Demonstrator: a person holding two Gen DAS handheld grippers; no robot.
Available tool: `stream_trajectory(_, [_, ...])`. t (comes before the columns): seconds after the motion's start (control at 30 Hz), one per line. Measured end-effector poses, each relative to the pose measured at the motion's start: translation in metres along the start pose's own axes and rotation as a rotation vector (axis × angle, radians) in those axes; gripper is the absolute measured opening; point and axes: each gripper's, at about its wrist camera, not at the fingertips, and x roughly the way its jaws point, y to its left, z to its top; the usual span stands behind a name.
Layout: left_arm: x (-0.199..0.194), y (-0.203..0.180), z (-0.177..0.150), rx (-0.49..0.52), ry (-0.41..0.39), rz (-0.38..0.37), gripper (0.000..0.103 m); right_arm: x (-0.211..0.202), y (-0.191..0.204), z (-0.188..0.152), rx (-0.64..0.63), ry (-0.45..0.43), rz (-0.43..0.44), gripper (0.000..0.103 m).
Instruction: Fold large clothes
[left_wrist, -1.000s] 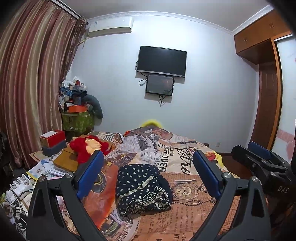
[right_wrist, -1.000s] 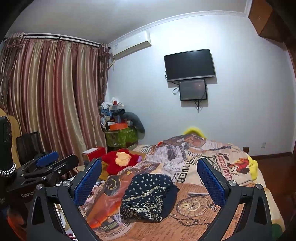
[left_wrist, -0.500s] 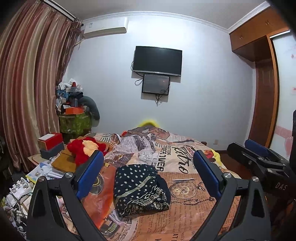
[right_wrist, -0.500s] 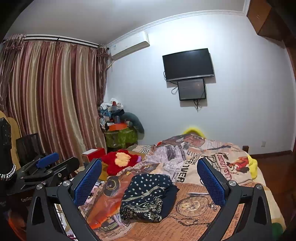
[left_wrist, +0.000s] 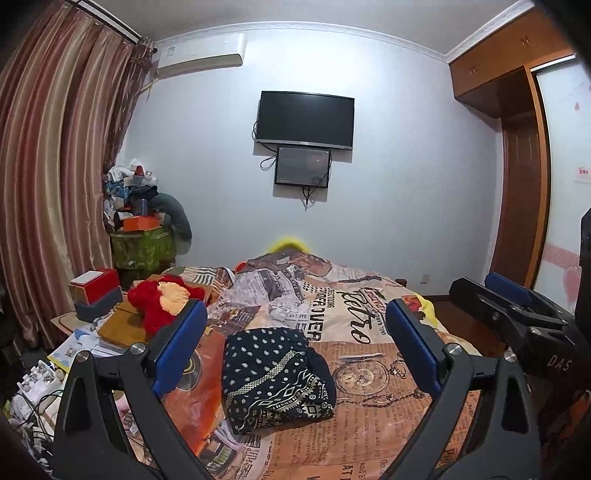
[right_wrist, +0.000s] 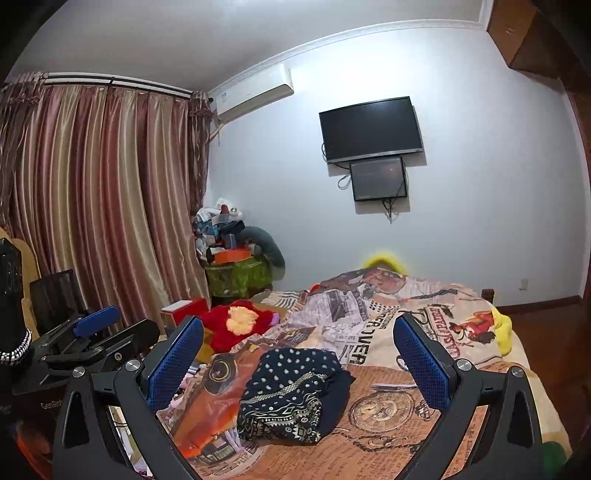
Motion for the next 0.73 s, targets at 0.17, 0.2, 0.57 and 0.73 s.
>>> stream_trajectory(0.17, [0.0004,0.0010,-0.0007,0.000,0.002,-0.009,0.098,-0.0005,0.0018,-0.0004,0.006,-0.001,-0.008,0.103])
stream_trajectory(0.2, [0.0003,0.0008,-0.0005,-0.001,0.002,-0.011,0.098,-0.0002,0.0025,-0.0005,0.006,0.001,-0.010,0.103])
stream_trajectory(0.57, [0.0015,-0.0004,-0.0001,-0.010,0.009,-0.020,0.098,-0.0011,0.0033,0.0000,0.010,0.001,-0.018,0.103])
stream_trajectory(0.73, [0.0041,0.0012,-0.0010,-0.022,0.018,-0.018,0.098,-0.0010,0.0023,-0.0001,0.010,0.000,-0.018,0.103])
